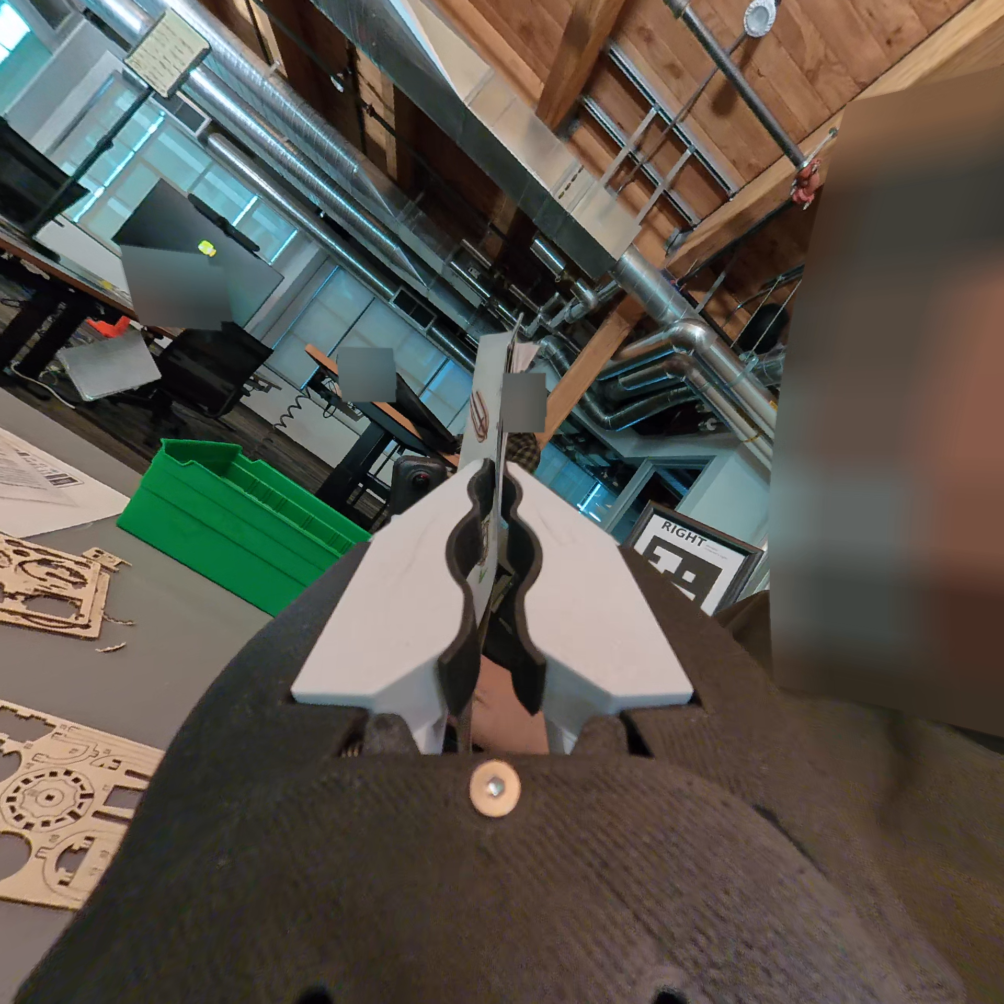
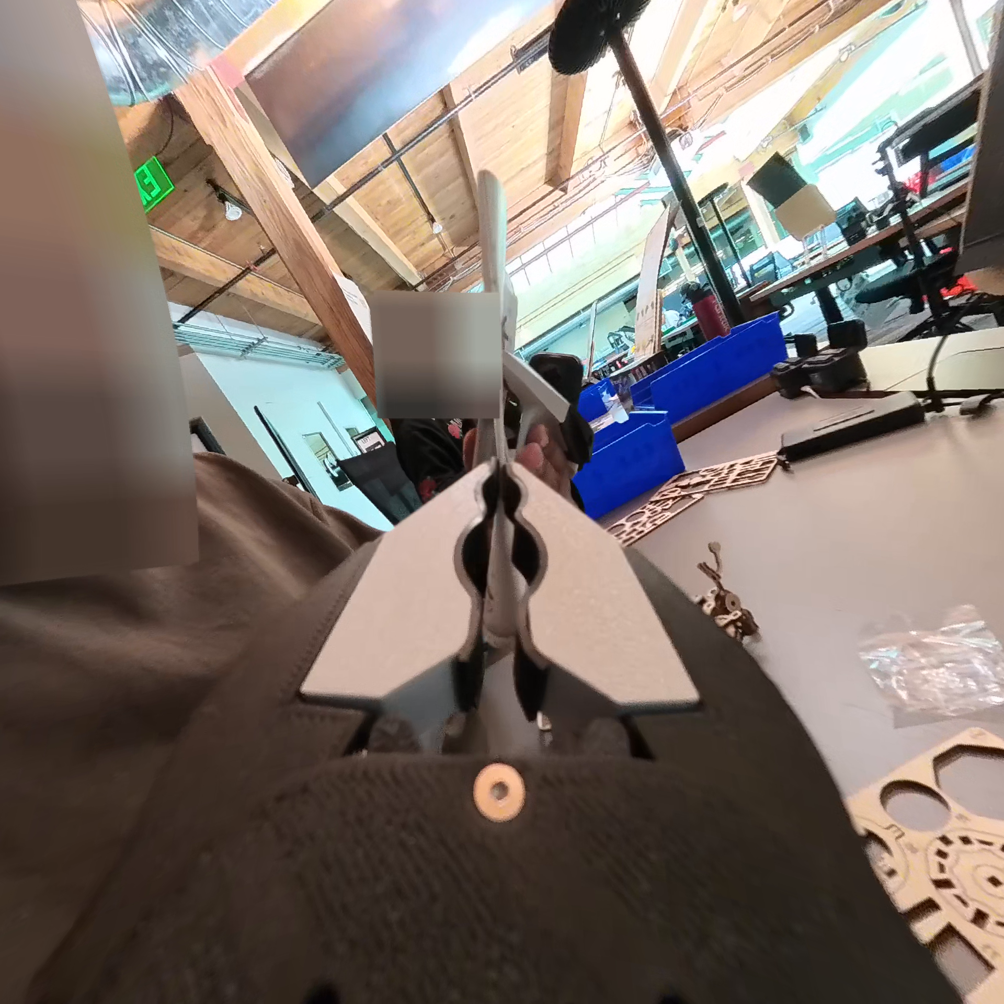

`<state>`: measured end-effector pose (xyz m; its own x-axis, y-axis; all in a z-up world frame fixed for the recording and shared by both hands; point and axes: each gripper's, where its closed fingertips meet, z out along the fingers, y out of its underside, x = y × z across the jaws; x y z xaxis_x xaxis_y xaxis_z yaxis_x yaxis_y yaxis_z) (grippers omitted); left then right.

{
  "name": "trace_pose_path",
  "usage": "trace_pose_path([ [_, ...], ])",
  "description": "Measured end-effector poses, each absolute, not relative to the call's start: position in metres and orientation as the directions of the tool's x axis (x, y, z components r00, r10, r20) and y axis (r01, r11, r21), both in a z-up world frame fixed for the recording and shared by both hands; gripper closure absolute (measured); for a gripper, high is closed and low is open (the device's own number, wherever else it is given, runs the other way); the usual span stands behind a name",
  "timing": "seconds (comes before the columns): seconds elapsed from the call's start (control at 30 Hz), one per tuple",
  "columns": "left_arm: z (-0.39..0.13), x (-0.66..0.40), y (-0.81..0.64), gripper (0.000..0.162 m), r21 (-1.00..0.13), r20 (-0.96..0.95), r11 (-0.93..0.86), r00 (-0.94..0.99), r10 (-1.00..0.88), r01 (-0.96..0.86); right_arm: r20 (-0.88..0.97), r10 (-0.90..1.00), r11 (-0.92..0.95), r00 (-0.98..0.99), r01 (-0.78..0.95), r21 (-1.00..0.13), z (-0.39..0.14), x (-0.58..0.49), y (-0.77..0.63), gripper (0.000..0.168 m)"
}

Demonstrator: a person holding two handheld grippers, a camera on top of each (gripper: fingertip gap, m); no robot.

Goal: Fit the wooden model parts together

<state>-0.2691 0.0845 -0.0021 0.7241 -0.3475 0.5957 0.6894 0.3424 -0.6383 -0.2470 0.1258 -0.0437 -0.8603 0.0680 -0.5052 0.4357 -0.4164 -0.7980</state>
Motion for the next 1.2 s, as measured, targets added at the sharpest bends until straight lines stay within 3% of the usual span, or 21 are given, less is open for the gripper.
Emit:
trace_pose_path([
  [0.6, 0.001, -0.271, 0.082, 0.162, -0.592, 0.620, 0.351, 0.688, -0.377, 0.726, -0.532, 0.032, -0.428, -0.846, 0.469, -0.772, -0.044, -0.247, 0.125, 0.168],
  [0.67, 0.004, -0.274, 0.079, 0.162, -0.570, 0.622, 0.368, 0.678, -0.391, 0.735, -0.534, 0.037, -0.417, -0.845, 0.473, -0.776, -0.046, -0.247, 0.124, 0.157],
  [0.73, 0.005, -0.276, 0.078, 0.162, -0.573, 0.624, 0.363, 0.678, -0.387, 0.735, -0.531, 0.046, -0.406, -0.846, 0.470, -0.784, -0.048, -0.247, 0.124, 0.168],
  [0.93, 0.006, -0.277, 0.076, 0.162, -0.576, 0.620, 0.370, 0.684, -0.384, 0.729, -0.521, 0.036, -0.408, -0.853, 0.463, -0.787, -0.045, -0.244, 0.122, 0.168],
  [1.0, 0.007, -0.278, 0.075, 0.162, -0.565, 0.622, 0.377, 0.679, -0.391, 0.734, -0.534, 0.015, -0.411, -0.845, 0.482, -0.774, -0.046, -0.244, 0.122, 0.156],
  [1.07, 0.007, -0.279, 0.075, 0.162, -0.572, 0.622, 0.376, 0.684, -0.381, 0.729, -0.539, 0.023, -0.405, -0.842, 0.485, -0.775, -0.048, -0.245, 0.121, 0.168],
  [1.2, 0.008, -0.280, 0.074, 0.162, -0.560, 0.624, 0.381, 0.677, -0.390, 0.736, -0.525, 0.026, -0.394, -0.851, 0.474, -0.787, -0.045, -0.243, 0.120, 0.168],
])
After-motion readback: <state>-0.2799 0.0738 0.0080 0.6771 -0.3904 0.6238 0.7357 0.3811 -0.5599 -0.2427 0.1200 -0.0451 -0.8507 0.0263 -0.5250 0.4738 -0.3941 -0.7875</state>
